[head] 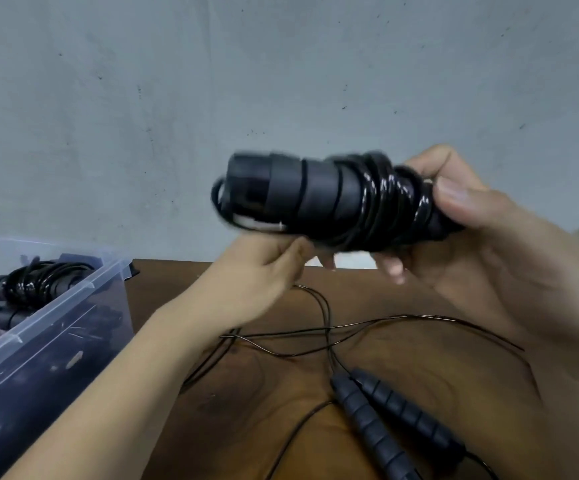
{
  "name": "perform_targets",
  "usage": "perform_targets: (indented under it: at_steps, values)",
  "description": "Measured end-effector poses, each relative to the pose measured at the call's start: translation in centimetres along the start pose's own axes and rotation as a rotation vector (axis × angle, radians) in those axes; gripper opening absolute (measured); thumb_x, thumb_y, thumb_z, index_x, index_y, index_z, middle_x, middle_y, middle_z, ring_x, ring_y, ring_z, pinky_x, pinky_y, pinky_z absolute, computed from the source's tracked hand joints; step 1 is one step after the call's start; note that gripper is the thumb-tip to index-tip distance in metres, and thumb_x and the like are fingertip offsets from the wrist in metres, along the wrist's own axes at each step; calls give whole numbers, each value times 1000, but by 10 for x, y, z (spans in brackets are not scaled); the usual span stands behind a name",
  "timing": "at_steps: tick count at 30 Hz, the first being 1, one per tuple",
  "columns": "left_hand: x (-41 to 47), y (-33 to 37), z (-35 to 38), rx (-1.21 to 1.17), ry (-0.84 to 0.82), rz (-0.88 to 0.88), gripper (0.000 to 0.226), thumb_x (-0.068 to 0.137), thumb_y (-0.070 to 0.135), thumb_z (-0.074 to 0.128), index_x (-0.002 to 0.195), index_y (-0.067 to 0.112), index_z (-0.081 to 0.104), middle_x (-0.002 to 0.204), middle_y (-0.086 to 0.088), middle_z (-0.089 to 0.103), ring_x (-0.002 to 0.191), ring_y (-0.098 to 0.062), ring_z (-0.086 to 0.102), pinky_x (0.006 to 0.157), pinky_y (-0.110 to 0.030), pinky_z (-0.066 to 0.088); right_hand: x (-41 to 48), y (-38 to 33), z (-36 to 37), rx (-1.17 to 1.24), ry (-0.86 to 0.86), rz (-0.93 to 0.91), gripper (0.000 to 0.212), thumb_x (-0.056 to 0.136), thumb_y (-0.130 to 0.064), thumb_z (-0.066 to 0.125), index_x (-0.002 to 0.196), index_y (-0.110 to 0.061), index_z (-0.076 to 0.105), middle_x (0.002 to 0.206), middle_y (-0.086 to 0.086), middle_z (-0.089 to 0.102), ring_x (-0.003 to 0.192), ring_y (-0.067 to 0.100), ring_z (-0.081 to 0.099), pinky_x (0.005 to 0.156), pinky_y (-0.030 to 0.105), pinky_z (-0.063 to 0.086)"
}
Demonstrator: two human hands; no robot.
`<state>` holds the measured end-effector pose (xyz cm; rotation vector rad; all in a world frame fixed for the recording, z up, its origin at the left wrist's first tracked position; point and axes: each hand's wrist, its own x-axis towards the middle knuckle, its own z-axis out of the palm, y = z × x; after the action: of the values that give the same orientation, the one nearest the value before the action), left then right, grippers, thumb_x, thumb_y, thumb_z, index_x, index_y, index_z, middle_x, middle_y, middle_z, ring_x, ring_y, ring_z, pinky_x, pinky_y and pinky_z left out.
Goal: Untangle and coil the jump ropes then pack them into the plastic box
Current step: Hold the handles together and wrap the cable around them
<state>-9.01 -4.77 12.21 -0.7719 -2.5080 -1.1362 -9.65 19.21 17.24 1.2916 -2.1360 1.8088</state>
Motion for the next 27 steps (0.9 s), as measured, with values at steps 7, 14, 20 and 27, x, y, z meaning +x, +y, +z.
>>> perform_targets:
  at_steps: [7,14,20,27]
  values:
    - [4,11,20,183,-173,24,29,105,56,50,94,32,61,60,15,56,52,-5,50,52,-19,38,-17,1,-7,-158,288,36,5,105,-41,53,106,-37,56,92,-7,70,79,23,56,74,37,43]
    - [-3,26,-6,350,-73,99,26,101,58,55,91,35,57,66,12,57,61,-11,54,51,-25,35,-17,10,-10,-529,310,213,11,109,-48,49,114,-39,55,79,4,60,70,12,52,72,33,42]
    - [-2,18,-42,264,36,56,29,82,54,79,79,28,65,65,6,64,61,-10,54,55,-23,39,-17,13,-2,-528,-21,413,19,105,-51,52,117,-40,61,81,-15,66,76,14,60,73,21,45]
    - [-6,14,-60,-156,13,96,20,71,33,89,82,21,75,69,1,63,65,-20,52,63,-23,42,-23,5,2,-101,-282,388,17,107,-35,57,111,-20,63,82,-9,70,76,11,58,75,25,46]
